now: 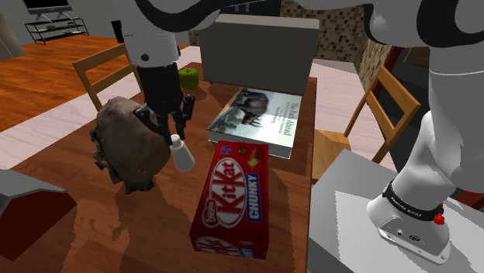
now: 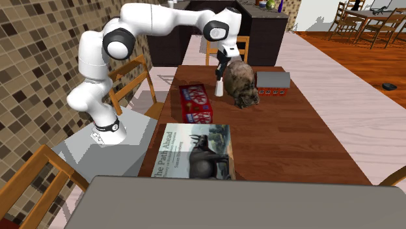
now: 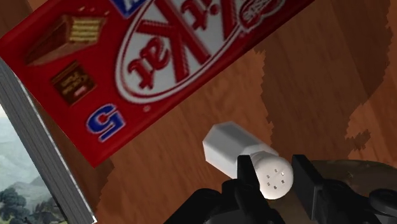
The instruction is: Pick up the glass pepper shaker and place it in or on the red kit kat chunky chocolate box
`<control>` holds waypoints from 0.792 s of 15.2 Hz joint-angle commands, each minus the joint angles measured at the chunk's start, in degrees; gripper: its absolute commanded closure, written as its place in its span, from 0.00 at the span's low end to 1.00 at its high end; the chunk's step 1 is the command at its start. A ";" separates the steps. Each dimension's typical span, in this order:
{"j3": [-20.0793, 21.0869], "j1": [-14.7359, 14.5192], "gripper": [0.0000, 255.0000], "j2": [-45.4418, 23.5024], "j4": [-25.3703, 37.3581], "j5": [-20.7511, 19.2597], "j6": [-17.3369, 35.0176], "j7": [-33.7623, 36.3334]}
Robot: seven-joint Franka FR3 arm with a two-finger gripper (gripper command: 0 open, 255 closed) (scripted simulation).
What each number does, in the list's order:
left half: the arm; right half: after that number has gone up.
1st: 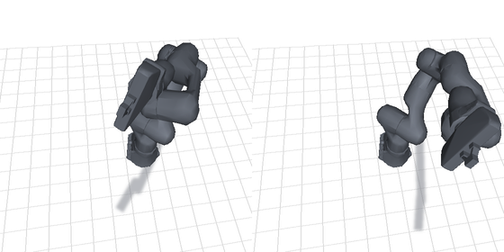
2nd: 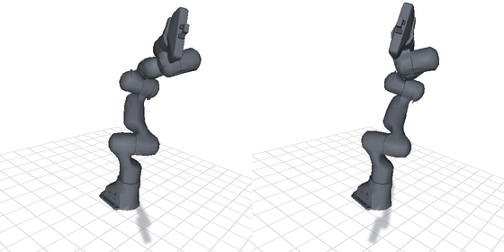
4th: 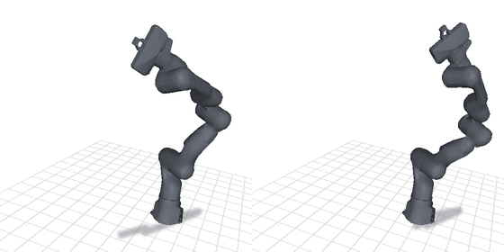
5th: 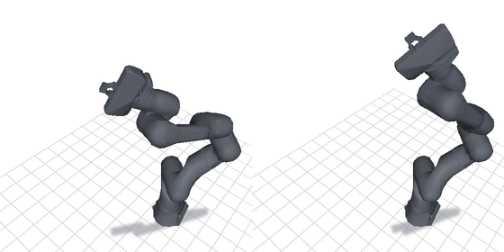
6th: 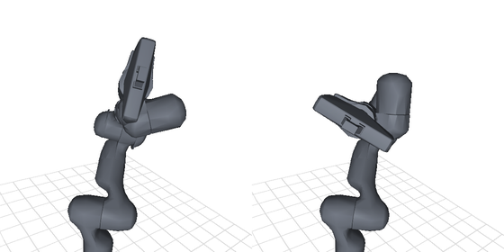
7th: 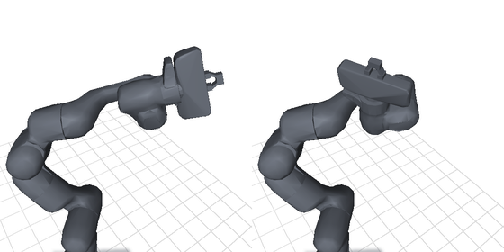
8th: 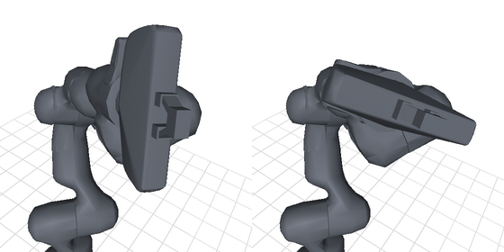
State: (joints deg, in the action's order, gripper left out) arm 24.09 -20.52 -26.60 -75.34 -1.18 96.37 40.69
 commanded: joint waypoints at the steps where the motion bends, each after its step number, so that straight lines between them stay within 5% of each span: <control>1: 0.01 -0.16 1.00 -0.15 1.94 -0.06 -1.73 0.14; 8: 0.09 -1.00 1.00 -1.12 8.57 -0.41 -7.33 0.76; 12: 1.07 2.90 1.00 10.98 -6.97 3.93 -3.41 -0.84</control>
State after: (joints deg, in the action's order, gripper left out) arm 25.03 -18.48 -18.23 -79.47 1.75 92.62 40.36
